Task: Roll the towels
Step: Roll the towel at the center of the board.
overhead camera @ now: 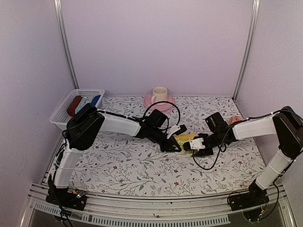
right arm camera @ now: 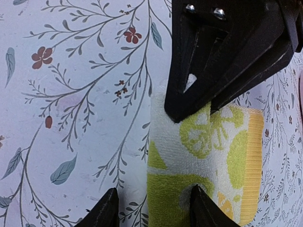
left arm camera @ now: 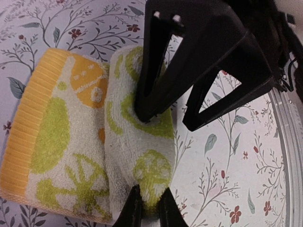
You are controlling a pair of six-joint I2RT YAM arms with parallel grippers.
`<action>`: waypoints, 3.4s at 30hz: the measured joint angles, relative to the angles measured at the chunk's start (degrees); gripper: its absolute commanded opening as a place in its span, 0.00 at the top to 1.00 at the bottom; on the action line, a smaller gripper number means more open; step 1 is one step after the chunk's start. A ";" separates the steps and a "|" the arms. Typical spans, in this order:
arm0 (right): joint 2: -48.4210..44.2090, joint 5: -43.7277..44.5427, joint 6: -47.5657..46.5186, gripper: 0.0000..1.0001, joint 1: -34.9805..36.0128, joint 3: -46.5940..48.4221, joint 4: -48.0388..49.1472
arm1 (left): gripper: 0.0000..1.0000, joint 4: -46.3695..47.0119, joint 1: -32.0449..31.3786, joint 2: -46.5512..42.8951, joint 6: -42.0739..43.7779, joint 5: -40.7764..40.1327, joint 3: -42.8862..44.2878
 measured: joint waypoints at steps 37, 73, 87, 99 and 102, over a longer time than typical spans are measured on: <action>9.60 1.79 5.18 0.86 0.70 13.97 -11.45 | 0.24 10.23 1.38 -15.47 4.74 -10.43 -22.34; 20.37 -12.13 7.48 0.85 -0.81 29.40 -40.24 | 0.36 36.13 -15.10 -16.37 27.15 -37.31 -31.52; 20.85 -13.07 6.86 0.82 -0.81 29.70 -41.77 | 0.86 30.25 -15.17 -12.87 28.46 -38.29 -27.91; 15.72 -12.48 6.16 0.55 -1.49 25.97 -39.26 | 0.99 24.37 -14.78 -12.74 24.09 -35.28 -25.22; 9.46 -12.13 4.83 0.51 -2.16 21.70 -36.98 | 0.99 23.41 -13.79 -12.74 21.07 -32.68 -24.90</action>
